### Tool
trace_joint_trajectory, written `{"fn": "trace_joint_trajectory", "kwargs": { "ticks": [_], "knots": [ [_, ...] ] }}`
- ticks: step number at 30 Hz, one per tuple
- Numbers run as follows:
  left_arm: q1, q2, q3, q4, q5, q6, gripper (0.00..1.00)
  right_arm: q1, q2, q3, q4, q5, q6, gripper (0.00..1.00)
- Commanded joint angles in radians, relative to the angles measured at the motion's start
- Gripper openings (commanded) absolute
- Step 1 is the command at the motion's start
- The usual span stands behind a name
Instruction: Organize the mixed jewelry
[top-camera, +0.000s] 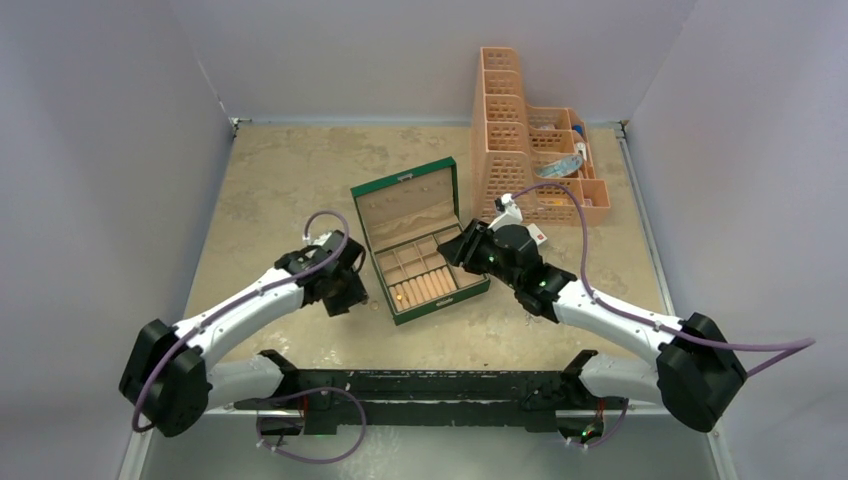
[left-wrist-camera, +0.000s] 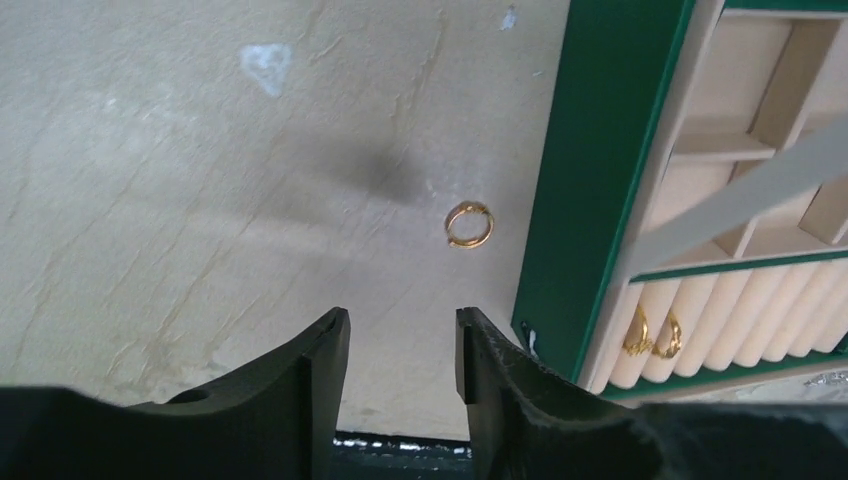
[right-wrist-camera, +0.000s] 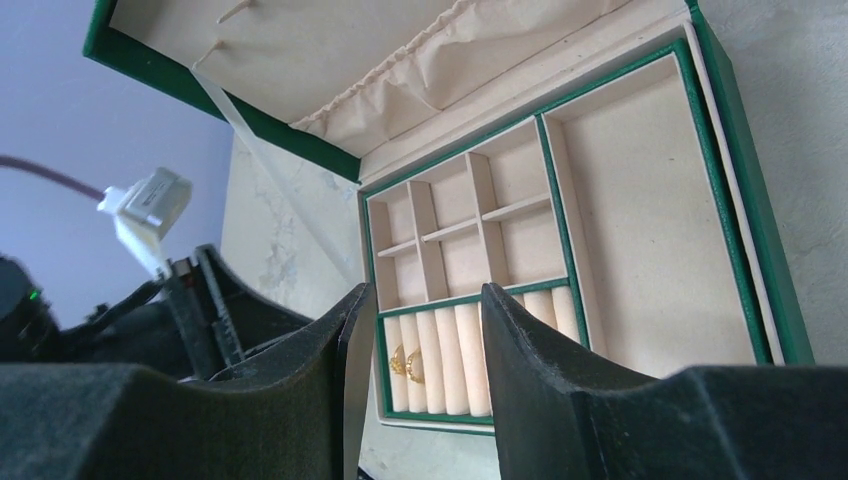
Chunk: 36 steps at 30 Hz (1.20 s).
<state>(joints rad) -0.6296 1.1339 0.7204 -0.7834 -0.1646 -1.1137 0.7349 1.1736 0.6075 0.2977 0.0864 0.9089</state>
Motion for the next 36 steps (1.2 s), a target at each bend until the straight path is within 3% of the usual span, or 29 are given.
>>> {"fn": "trace_joint_trajectory", "kwargs": {
  "ticks": [1,8,12,24,36],
  "knots": [
    [0.060,0.081,-0.005,0.206,0.119,0.126,0.40,0.007,-0.020,0.040,0.019,0.033,-0.024,0.46],
    [0.066,0.216,0.049,0.256,0.106,0.294,0.35,0.007,-0.041,0.031,-0.006,0.062,-0.020,0.46],
    [0.066,0.244,0.040,0.318,0.112,0.305,0.33,0.007,-0.036,0.036,-0.014,0.064,-0.019,0.46],
    [0.067,0.344,0.027,0.448,0.160,0.298,0.16,0.006,-0.031,0.054,-0.043,0.077,-0.017,0.46],
    [0.066,0.233,-0.044,0.331,0.256,0.226,0.02,0.006,-0.055,0.034,-0.041,0.088,-0.008,0.46]
  ]
}}
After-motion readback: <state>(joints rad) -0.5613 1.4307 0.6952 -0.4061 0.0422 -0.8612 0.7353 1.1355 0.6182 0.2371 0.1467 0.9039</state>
